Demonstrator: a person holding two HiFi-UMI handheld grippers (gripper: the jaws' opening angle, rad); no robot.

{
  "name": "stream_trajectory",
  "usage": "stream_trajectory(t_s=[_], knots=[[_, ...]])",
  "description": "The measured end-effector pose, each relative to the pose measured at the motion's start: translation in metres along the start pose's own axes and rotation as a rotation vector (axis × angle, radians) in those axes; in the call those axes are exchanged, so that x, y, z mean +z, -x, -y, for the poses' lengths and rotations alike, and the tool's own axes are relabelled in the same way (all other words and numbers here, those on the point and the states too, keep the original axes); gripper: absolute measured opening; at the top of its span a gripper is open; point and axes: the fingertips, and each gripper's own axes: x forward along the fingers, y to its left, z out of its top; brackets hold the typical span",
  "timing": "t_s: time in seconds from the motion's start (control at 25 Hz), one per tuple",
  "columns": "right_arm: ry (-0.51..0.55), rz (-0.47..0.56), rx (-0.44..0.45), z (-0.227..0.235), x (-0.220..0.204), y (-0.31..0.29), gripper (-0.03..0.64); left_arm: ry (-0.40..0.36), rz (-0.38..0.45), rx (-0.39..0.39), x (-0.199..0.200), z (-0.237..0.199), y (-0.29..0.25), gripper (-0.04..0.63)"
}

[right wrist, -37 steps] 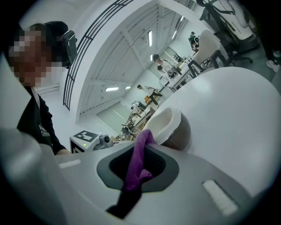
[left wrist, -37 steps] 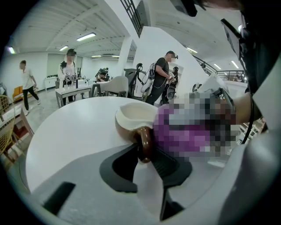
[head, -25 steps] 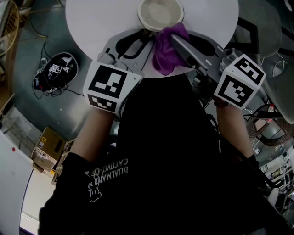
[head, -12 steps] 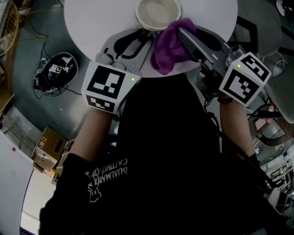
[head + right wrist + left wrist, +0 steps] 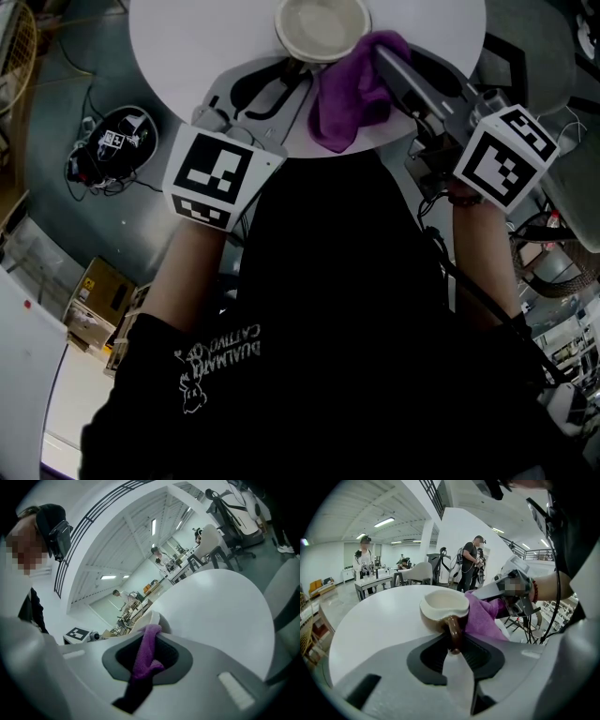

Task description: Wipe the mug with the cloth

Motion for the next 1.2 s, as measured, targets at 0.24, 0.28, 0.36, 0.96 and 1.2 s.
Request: stream_trajectory(t_s=[0.24, 0.28, 0.36, 0.96, 1.2], knots=[[-0.042, 0.022, -0.051, 0.008, 0.005, 0.000, 0.041, -0.026, -0.005, -0.012, -0.003, 0.002, 0.003, 0.086], [-0.041, 0.024, -0.053, 0.009, 0.005, 0.001, 0.041, -0.026, -0.003, -0.015, -0.003, 0.003, 0.004, 0.086], [-0.029, 0.023, -0.060, 0.011, 0.005, 0.002, 0.041, -0.024, -0.001, -0.020, -0.005, 0.005, 0.004, 0.086], [0.099, -0.024, -0.131, 0.028, 0.025, -0.008, 0.041, -0.088, -0.030, -0.059, 0.000, 0.000, -0.003, 0.086], [0.135, -0.038, -0.159, 0.028, 0.033, -0.008, 0.040, -0.112, -0.045, -0.077, 0.002, 0.001, 0.001, 0.084]])
